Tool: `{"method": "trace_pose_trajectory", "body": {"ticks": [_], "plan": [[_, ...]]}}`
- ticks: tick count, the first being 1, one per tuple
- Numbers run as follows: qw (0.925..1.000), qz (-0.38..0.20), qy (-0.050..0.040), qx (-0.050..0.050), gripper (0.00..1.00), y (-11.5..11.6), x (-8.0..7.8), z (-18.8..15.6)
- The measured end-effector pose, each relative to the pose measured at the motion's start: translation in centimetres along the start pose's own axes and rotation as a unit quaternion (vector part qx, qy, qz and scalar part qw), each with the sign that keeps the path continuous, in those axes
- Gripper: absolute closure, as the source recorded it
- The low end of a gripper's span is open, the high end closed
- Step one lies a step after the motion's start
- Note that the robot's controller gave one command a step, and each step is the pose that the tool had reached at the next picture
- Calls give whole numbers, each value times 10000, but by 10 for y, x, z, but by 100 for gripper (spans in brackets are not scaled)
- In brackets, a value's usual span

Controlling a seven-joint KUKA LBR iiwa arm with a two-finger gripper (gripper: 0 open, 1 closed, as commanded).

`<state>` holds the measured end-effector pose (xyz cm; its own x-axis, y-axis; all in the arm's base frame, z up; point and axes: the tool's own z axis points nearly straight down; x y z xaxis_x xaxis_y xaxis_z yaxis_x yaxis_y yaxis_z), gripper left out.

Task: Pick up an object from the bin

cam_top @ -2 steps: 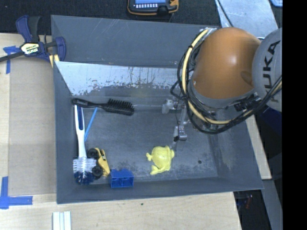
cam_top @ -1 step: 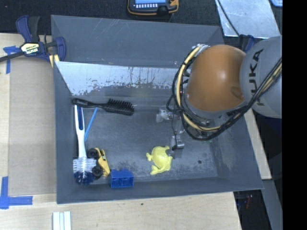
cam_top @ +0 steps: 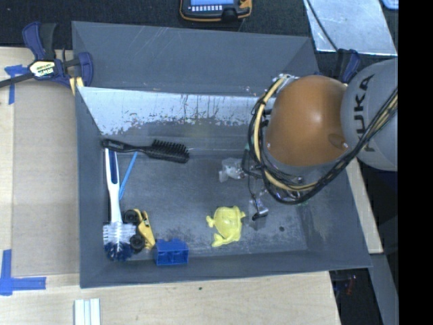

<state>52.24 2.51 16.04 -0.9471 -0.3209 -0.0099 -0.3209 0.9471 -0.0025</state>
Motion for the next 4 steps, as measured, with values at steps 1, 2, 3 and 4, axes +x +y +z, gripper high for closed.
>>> {"method": "trace_pose_trajectory", "body": {"ticks": [1, 2, 3, 4], "plan": [[9939, -1103, 21, -9, 0, 3, 4, 13], [9709, -2396, 14, -8, 0, 6, 3, 94], [9452, -3264, -59, 47, 100, 14, -4, 88], [9453, -3262, -58, 47, 100, 14, -4, 88]]}}
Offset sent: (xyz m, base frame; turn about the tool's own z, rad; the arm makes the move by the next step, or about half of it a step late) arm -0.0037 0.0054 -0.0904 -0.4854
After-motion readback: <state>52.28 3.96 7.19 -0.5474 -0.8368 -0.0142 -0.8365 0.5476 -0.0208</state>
